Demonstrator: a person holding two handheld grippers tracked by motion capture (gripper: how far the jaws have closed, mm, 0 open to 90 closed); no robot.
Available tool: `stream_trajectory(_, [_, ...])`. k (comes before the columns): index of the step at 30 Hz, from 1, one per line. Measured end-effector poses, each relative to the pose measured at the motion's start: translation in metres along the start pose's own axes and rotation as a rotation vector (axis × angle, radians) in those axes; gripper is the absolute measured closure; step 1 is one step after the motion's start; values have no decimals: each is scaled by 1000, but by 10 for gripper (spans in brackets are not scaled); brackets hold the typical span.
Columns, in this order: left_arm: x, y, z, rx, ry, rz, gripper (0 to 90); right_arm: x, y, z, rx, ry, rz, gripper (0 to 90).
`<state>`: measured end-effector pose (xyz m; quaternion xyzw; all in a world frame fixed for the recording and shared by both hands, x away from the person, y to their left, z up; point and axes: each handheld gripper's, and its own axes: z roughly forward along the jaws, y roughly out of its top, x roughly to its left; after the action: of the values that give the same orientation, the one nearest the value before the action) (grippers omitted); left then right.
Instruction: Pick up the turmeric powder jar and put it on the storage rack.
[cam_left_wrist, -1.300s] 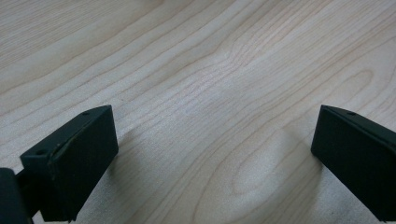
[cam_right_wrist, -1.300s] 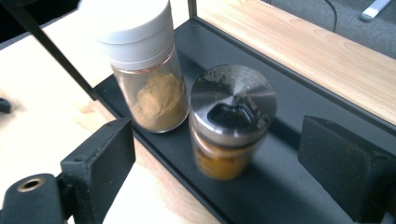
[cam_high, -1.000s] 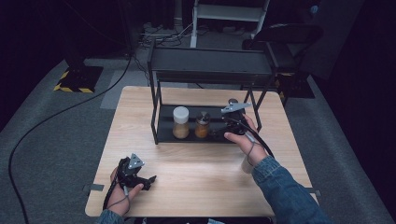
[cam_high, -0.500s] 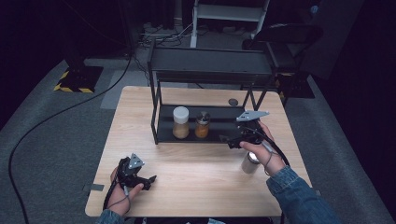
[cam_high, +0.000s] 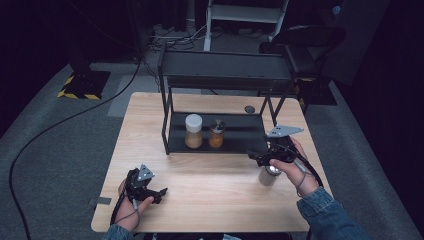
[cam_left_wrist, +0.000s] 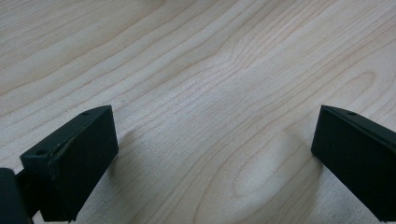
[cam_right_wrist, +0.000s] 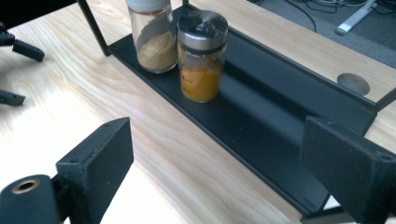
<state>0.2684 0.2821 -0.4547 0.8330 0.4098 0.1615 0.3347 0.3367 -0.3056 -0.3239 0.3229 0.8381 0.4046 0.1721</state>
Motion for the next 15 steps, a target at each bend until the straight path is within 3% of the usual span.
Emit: stream_trajectory(15, [0,0,0,0,2,-1,4,-1,-21,-21,-9,-12,0,95])
